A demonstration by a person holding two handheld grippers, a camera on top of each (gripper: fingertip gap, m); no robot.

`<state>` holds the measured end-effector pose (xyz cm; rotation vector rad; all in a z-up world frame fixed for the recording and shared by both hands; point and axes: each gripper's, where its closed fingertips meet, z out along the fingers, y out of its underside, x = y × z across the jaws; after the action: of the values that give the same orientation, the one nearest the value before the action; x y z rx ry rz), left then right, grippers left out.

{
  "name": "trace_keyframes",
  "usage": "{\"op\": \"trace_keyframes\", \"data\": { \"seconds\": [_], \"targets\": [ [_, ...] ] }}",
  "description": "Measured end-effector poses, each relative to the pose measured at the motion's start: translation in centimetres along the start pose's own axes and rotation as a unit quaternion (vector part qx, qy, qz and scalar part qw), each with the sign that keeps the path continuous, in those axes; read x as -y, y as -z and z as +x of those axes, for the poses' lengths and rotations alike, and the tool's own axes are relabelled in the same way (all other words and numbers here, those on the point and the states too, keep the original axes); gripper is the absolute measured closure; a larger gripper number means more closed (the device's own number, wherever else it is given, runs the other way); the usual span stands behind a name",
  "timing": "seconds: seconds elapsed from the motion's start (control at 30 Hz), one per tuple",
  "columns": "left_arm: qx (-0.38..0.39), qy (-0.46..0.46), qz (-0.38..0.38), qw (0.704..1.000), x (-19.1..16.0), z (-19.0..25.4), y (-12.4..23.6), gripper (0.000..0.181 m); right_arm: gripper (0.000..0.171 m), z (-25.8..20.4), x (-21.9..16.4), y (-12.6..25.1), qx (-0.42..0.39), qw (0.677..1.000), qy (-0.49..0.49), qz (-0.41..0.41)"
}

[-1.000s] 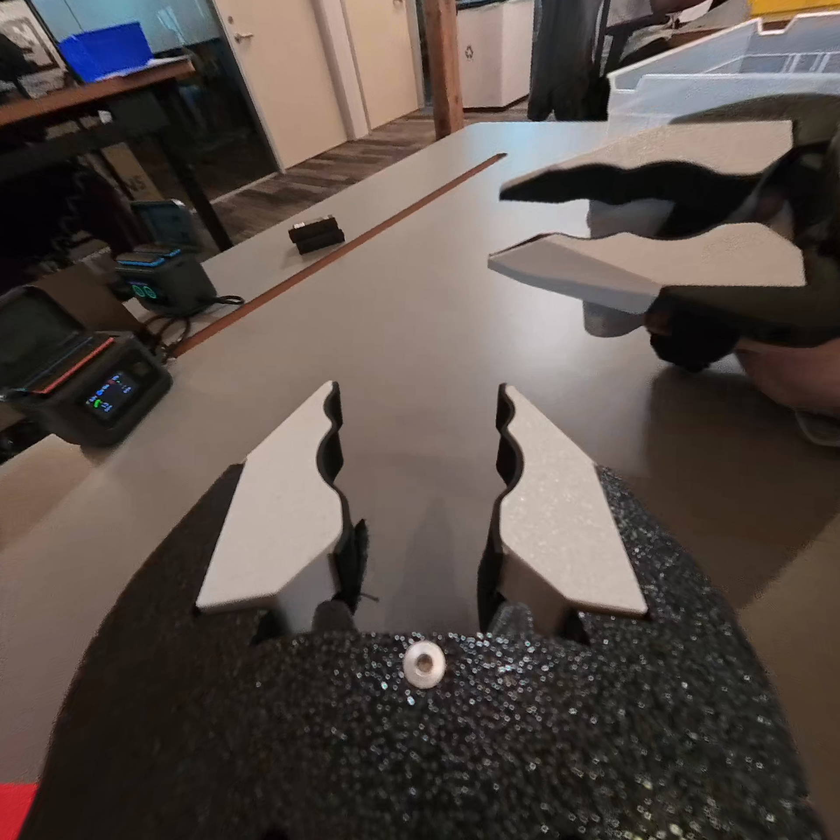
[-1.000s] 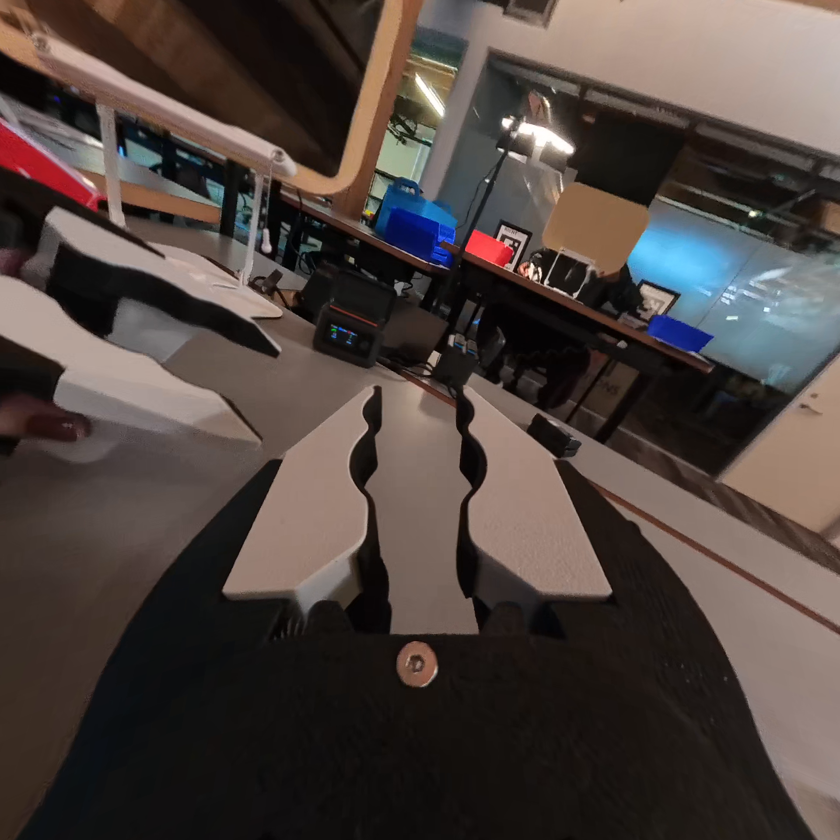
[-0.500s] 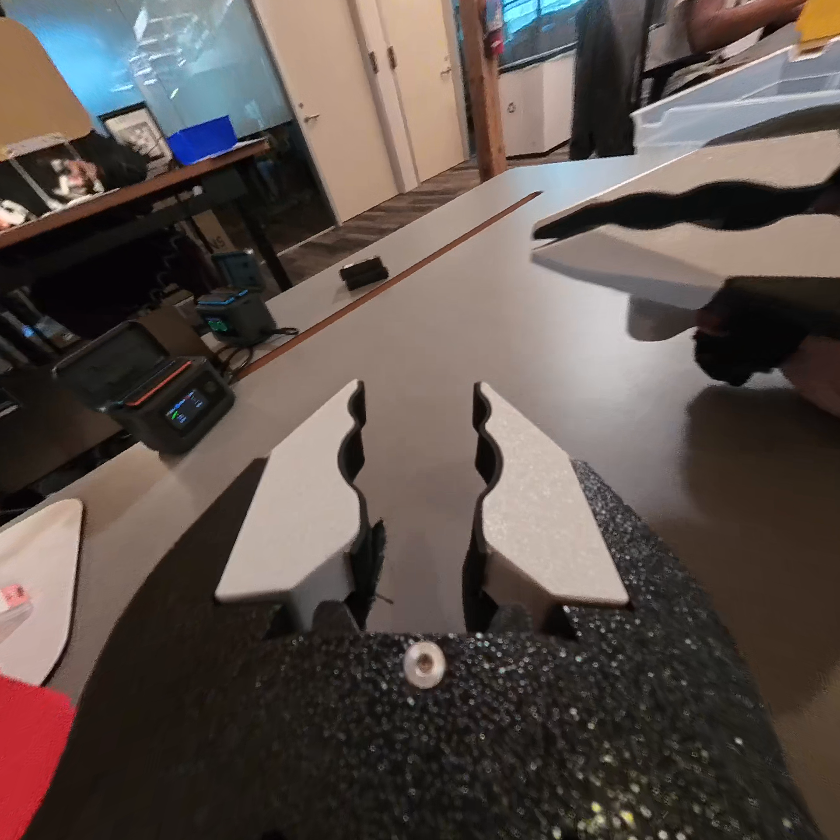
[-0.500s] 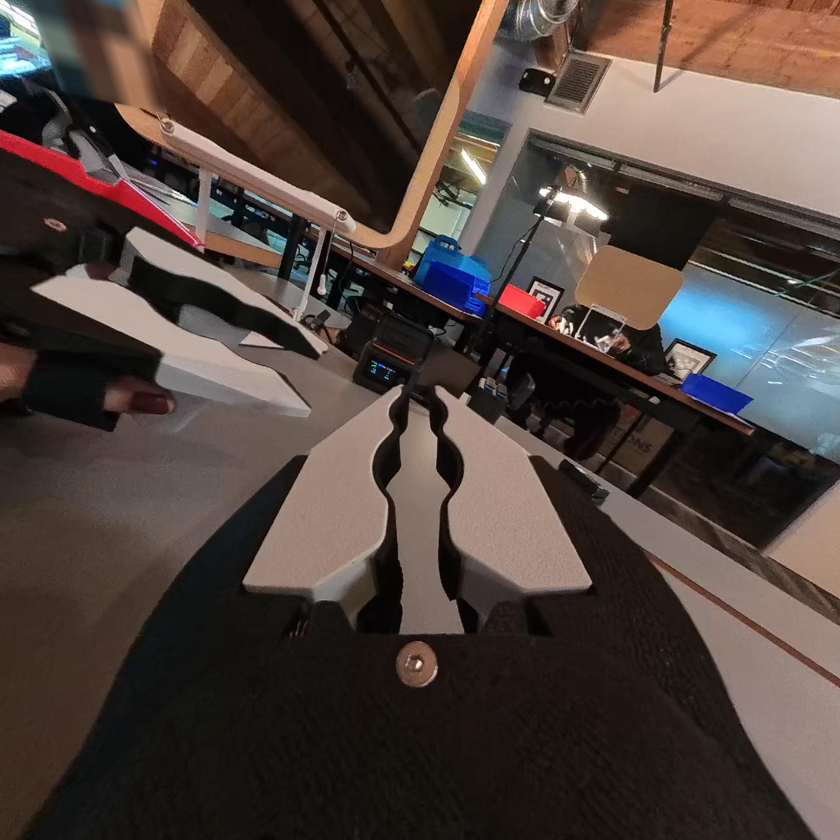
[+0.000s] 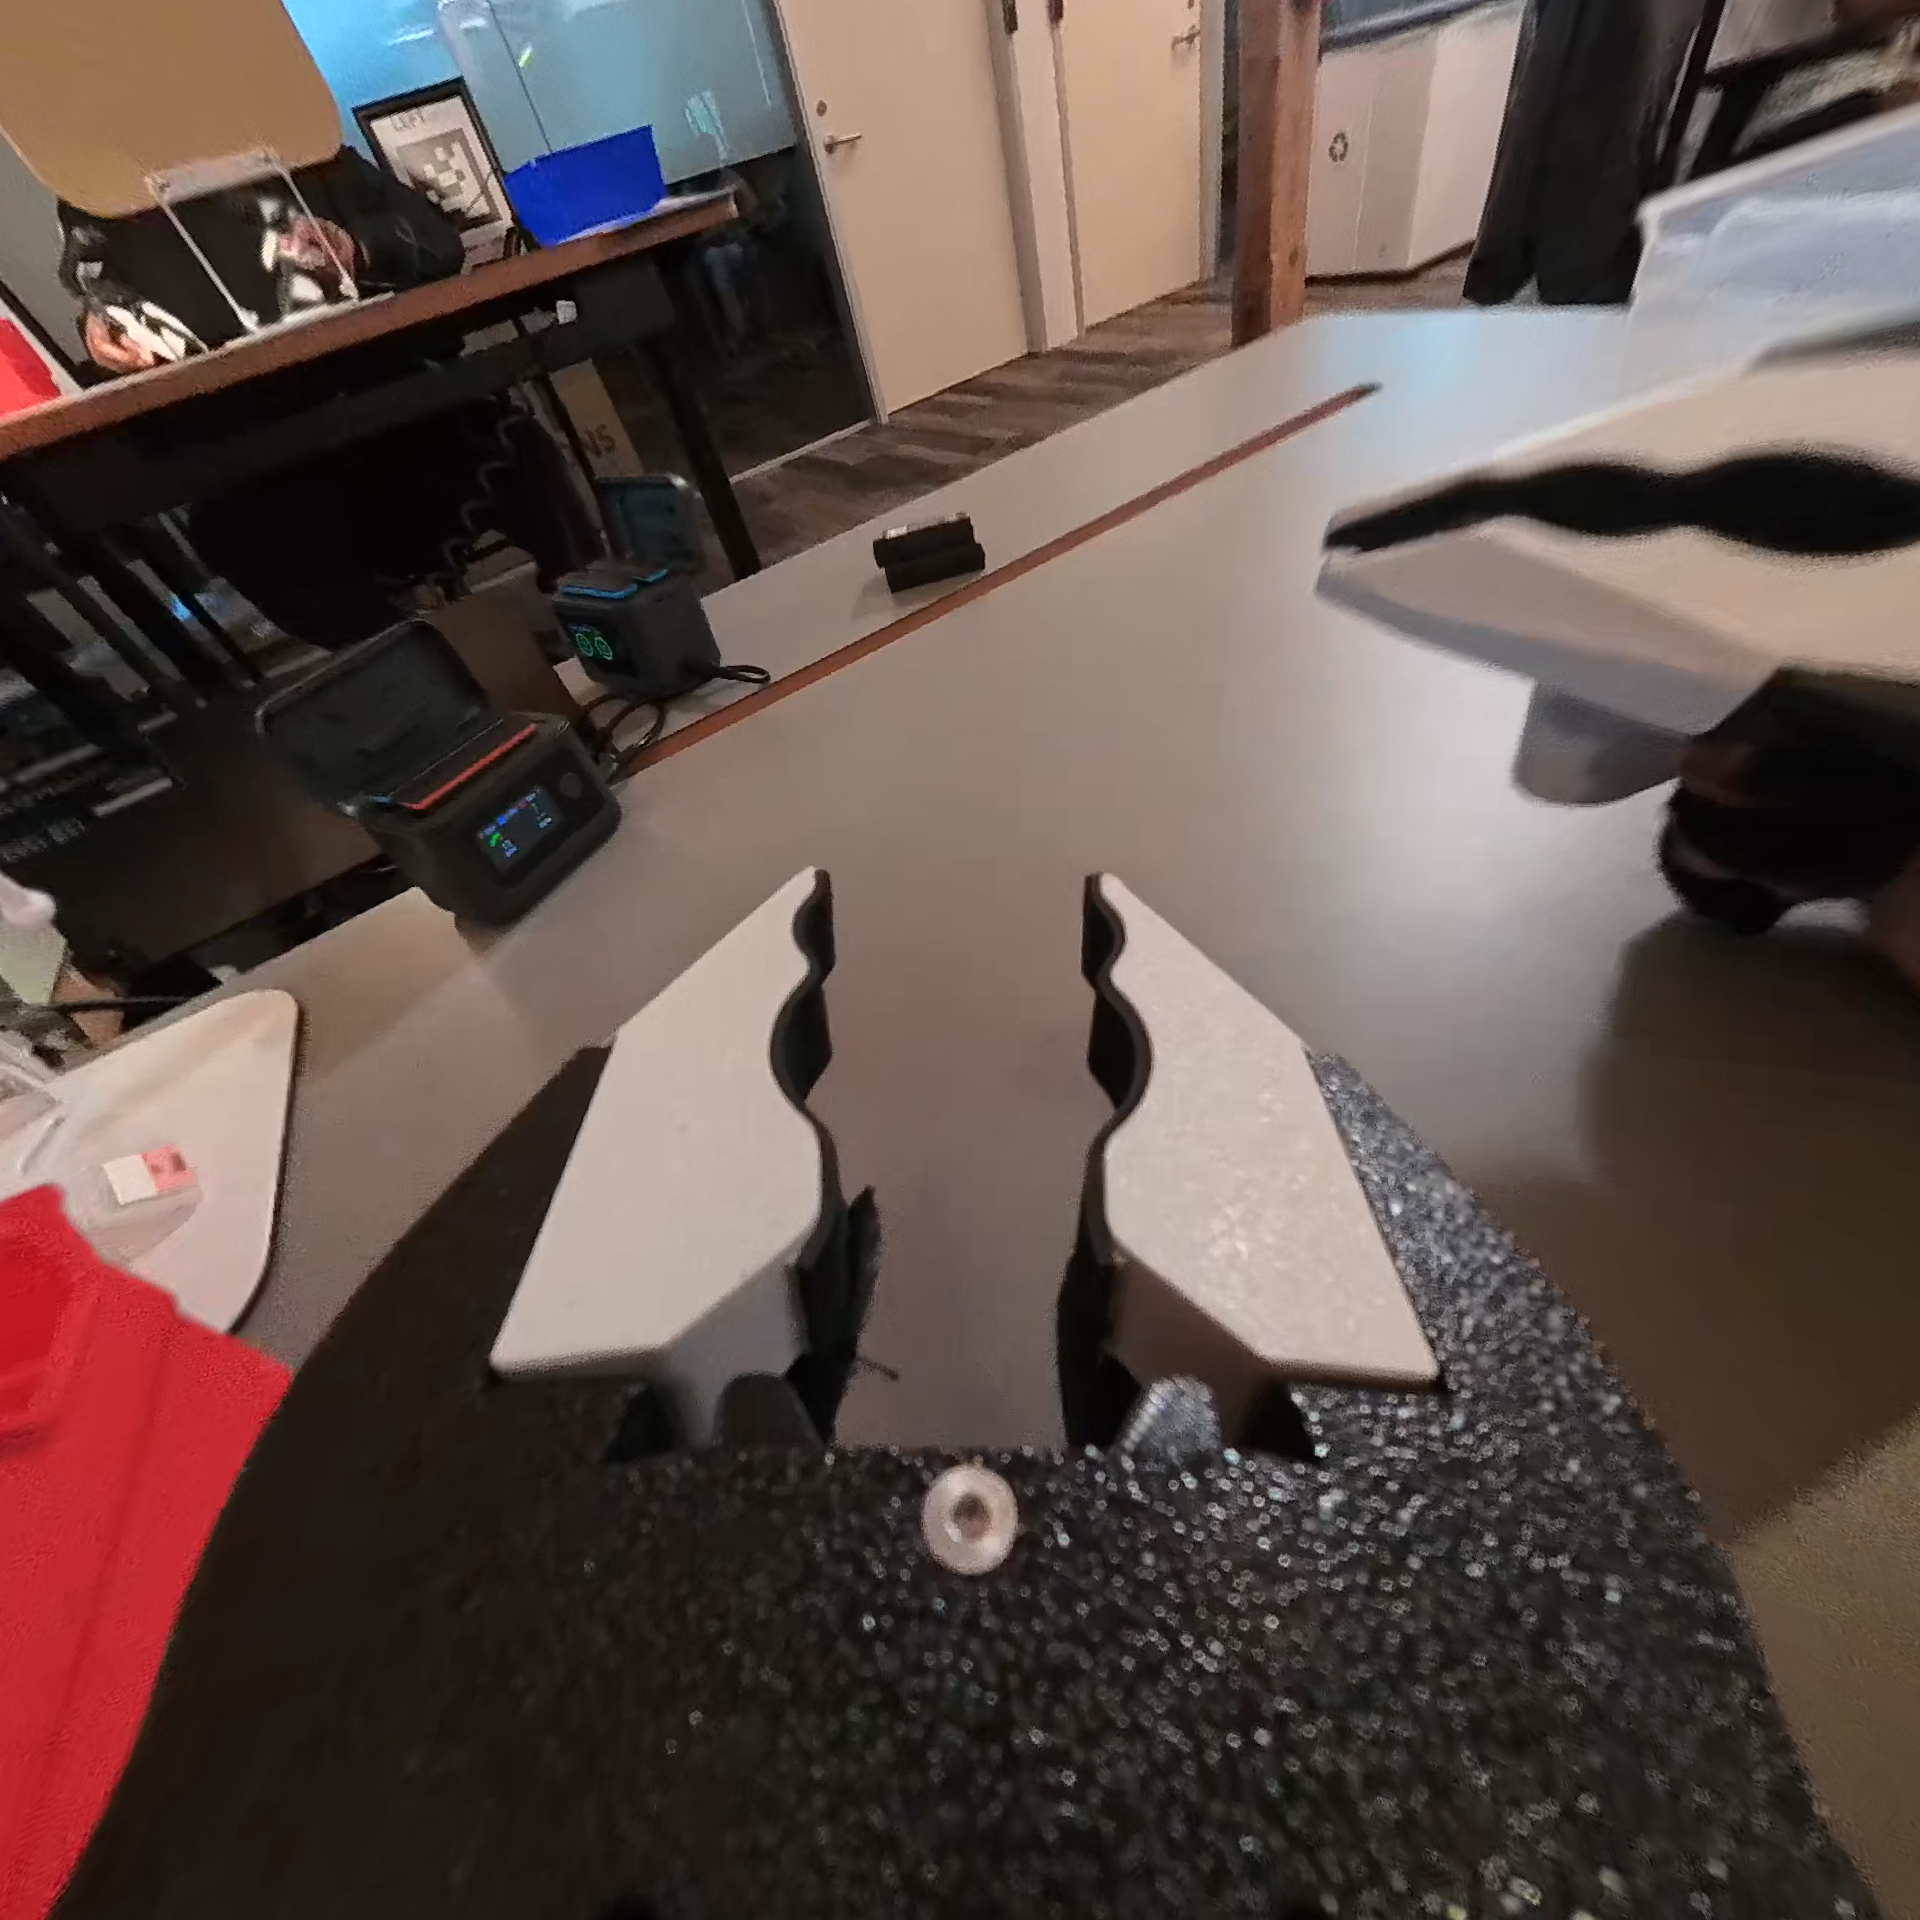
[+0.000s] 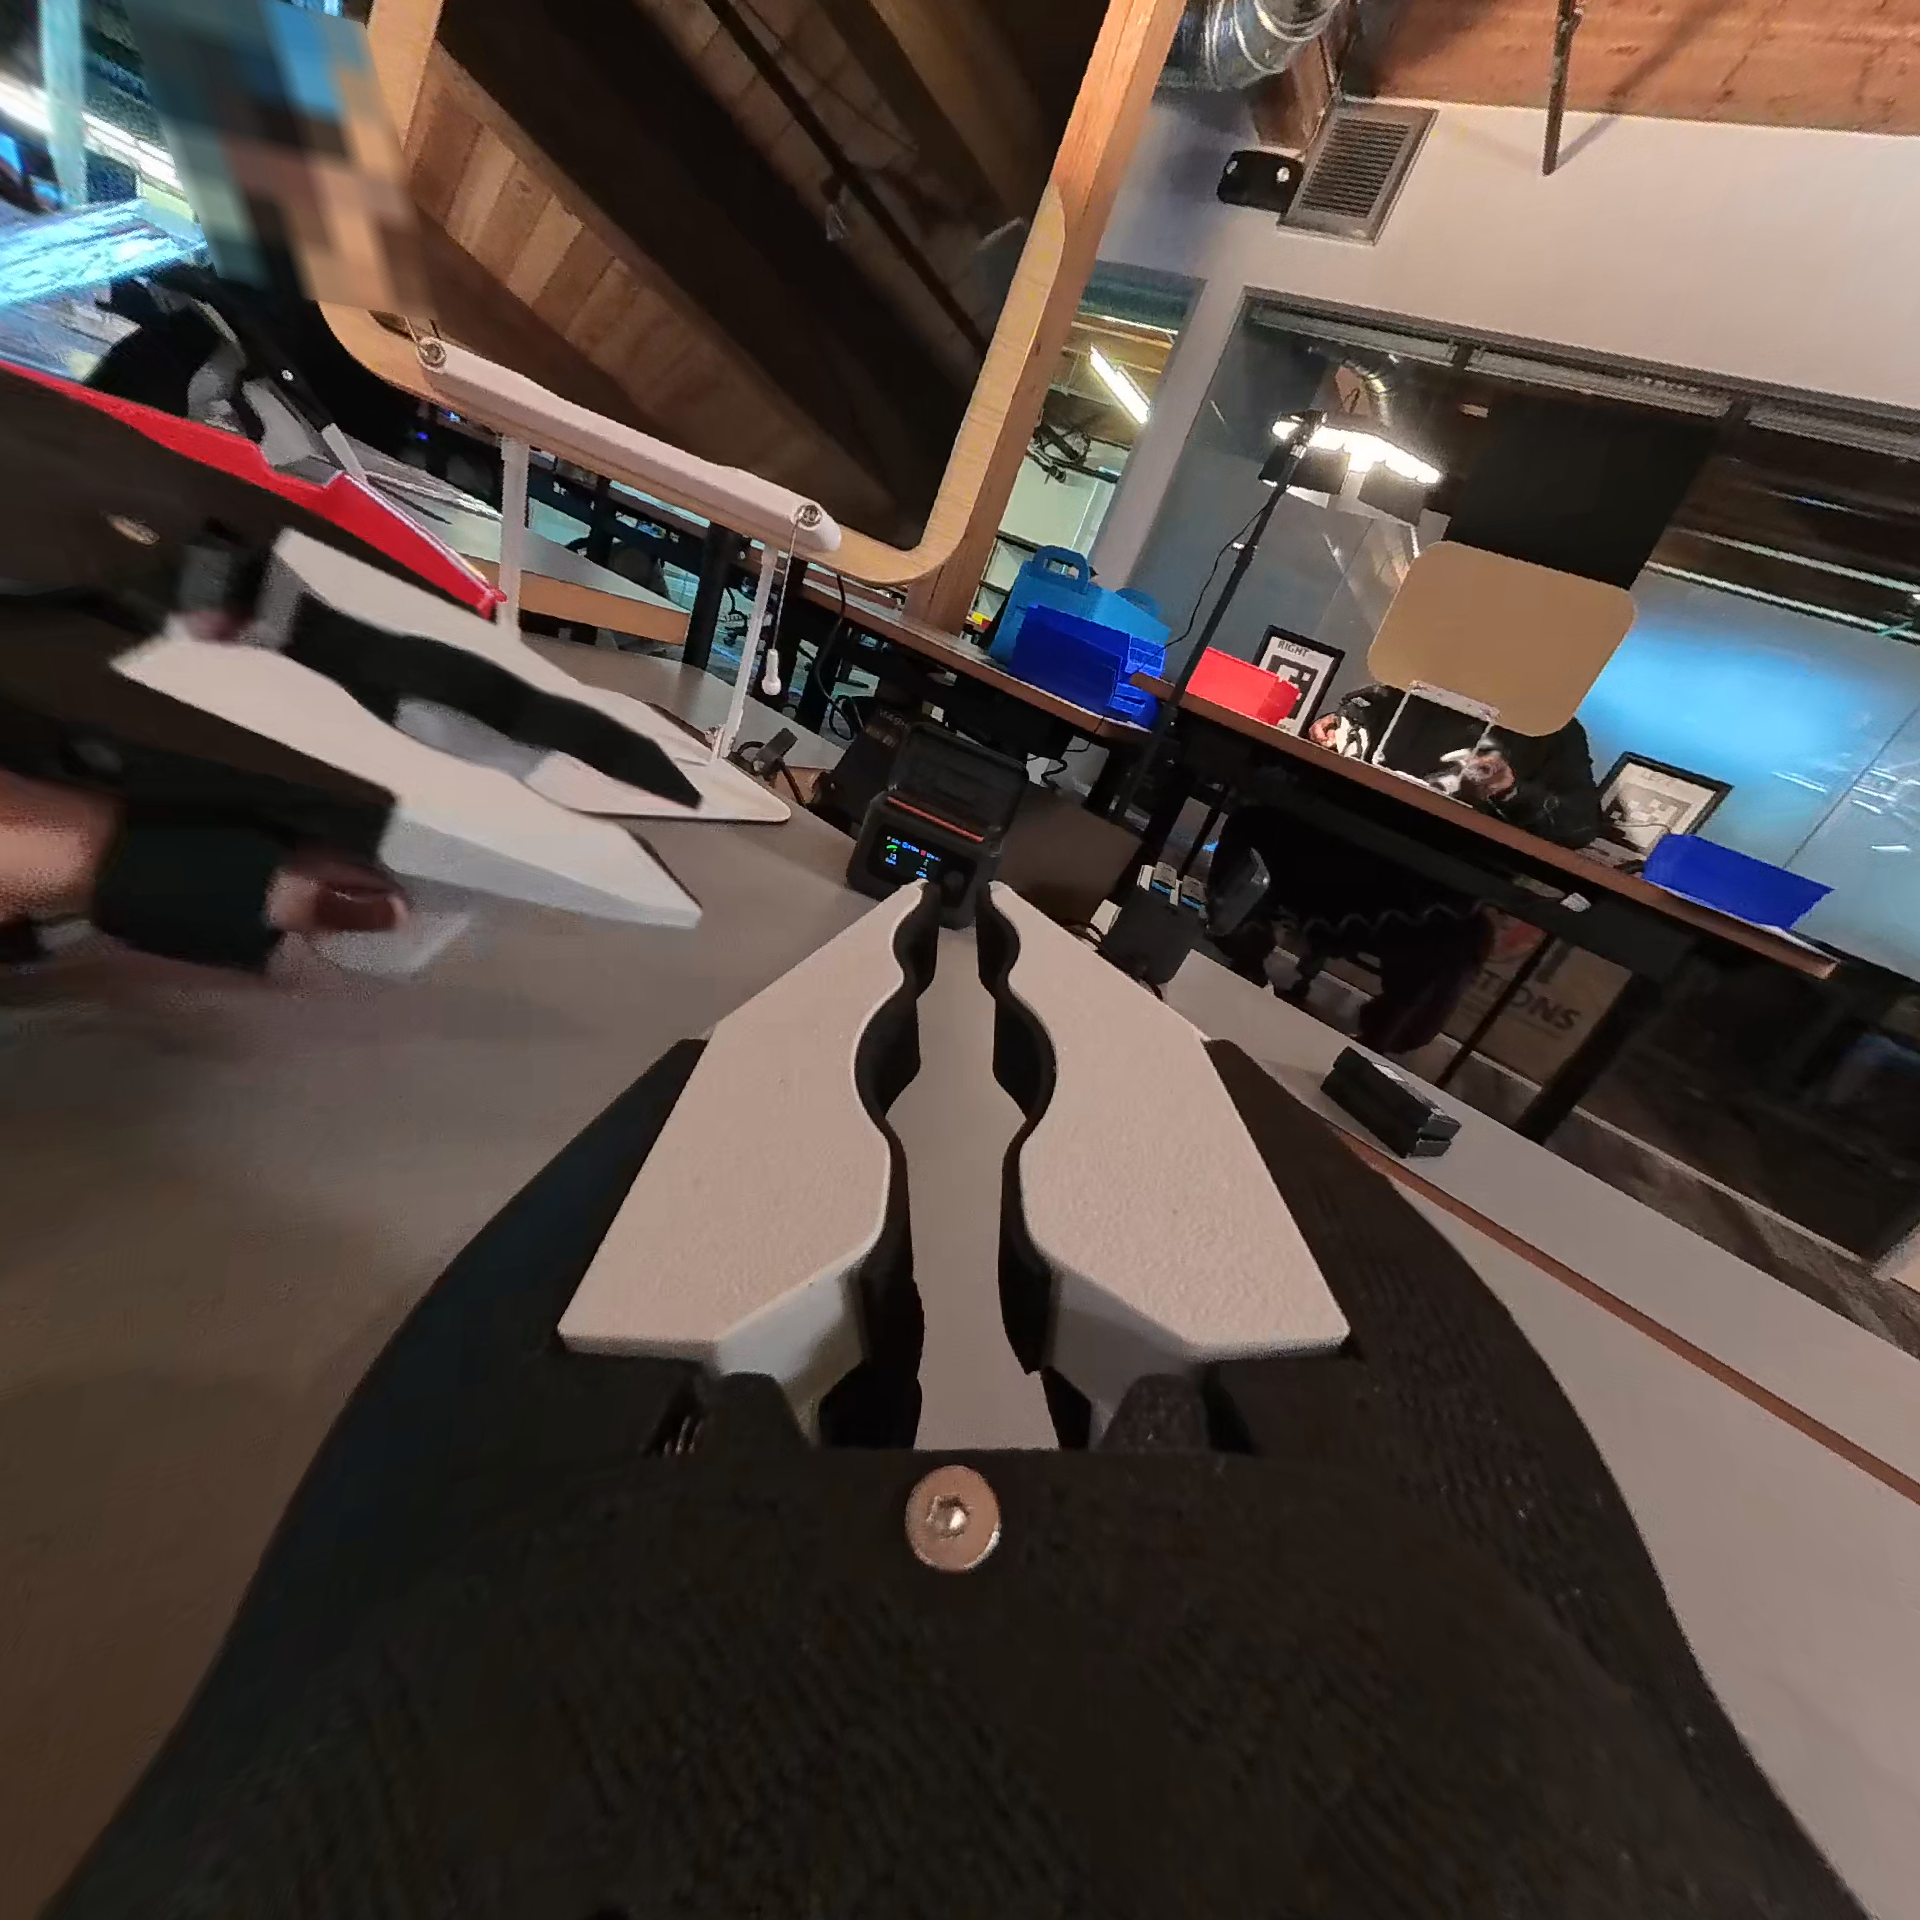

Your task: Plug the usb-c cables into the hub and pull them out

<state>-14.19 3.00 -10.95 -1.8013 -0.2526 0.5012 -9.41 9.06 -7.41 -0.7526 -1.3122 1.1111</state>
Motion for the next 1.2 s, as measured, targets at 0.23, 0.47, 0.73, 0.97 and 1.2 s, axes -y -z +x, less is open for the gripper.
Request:
{"op": "trace_keyframes", "data": {
  "seconds": [0.23, 0.47, 0.73, 0.97, 1.2],
  "targets": [
    [0.093, 0.076, -0.054, 0.991, 5.8, -5.5, 6.7, 0.135, 0.166, 0.3, 0.1, 0.0, -0.001, 1.0, -0.016, 0.005],
    [0.134, 0.274, -0.282, 0.91, 0.3, -17.5, 11.8, 0.15, 0.166, 0.4, 0.1, -0.2, 0.001, 1.0, -0.023, 0.008],
    [0.138, 0.411, -0.451, 0.78, -9.2, -19.1, 14.6, 0.149, 0.166, 0.6, 0.1, -0.2, -0.001, 0.999, -0.032, 0.012],
    [0.177, 0.448, -0.518, 0.707, -13.7, -19.6, 16.6, 0.149, 0.166, 0.5, 0.2, -0.2, 0.002, 0.999, -0.032, 0.013],
    [0.166, 0.502, -0.487, 0.696, -14.6, -19.6, 15.2, 0.141, 0.166, 0.5, 0.2, -0.2, 0.003, 0.999, -0.036, 0.013]
  ]
}}
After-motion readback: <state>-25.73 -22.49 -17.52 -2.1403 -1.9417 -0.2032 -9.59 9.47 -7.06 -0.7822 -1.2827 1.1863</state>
